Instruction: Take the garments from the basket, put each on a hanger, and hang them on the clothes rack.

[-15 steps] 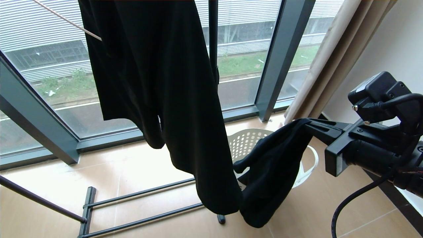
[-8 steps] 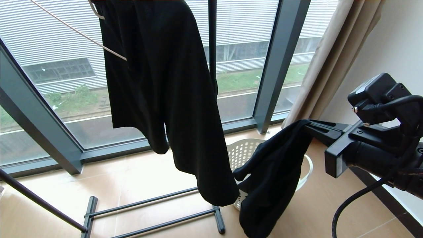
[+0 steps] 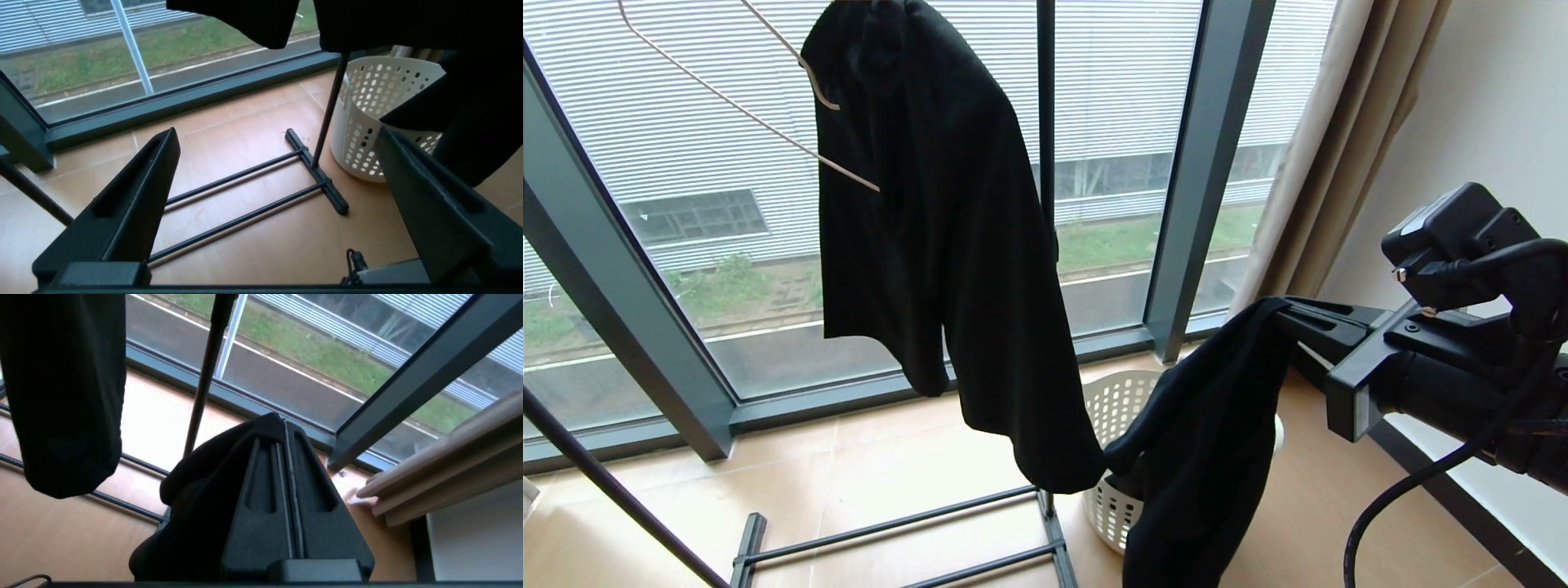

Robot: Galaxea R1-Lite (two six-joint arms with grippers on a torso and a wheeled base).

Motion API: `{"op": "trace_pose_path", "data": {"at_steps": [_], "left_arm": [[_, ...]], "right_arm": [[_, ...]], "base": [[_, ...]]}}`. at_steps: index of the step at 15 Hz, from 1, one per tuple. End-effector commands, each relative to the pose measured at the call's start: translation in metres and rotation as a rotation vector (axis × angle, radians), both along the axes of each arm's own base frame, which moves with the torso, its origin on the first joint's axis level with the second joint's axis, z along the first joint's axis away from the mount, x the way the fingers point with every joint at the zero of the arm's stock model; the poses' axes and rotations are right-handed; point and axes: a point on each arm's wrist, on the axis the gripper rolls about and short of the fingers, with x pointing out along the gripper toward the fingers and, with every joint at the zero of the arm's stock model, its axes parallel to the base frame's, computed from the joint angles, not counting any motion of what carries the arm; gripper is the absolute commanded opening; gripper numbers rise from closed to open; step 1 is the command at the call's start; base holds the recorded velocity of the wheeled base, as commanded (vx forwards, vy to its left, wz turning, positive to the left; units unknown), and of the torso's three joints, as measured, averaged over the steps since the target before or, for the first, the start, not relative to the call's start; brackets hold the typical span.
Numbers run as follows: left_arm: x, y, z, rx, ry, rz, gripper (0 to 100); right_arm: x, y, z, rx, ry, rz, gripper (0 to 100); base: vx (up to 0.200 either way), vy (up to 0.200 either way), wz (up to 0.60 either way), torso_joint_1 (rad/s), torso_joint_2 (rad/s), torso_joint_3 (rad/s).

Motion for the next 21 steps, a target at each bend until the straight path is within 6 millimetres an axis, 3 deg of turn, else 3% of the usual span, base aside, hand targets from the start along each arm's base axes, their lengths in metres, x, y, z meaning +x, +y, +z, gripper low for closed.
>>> {"op": "trace_pose_path", "data": {"at_steps": [1, 7, 21], "left_arm": [[0.0001, 0.0000, 0.0000, 0.000, 0.002, 0.000, 100], [0.0002, 0.0001, 0.0002, 0.000, 0.000, 0.005, 100], [0.0002, 0.0000, 0.0002, 0.000, 0.000, 0.002, 100]], "right_arm": [[0.0006, 0.0006, -0.0007, -0.003, 0.002, 0.000, 0], [-0.0008, 0.0010, -0.0025, 0.008, 0.010, 0.070, 0], [-0.0015, 0.0004, -0.0064, -0.002, 0.021, 0.071, 0]], "base": [[0.000, 0.000, 0.00, 0.002, -0.01, 0.193], [0.000, 0.000, 0.00, 0.005, -0.02, 0.110], [0.000, 0.000, 0.00, 0.145, -0.46, -0.307]]}}
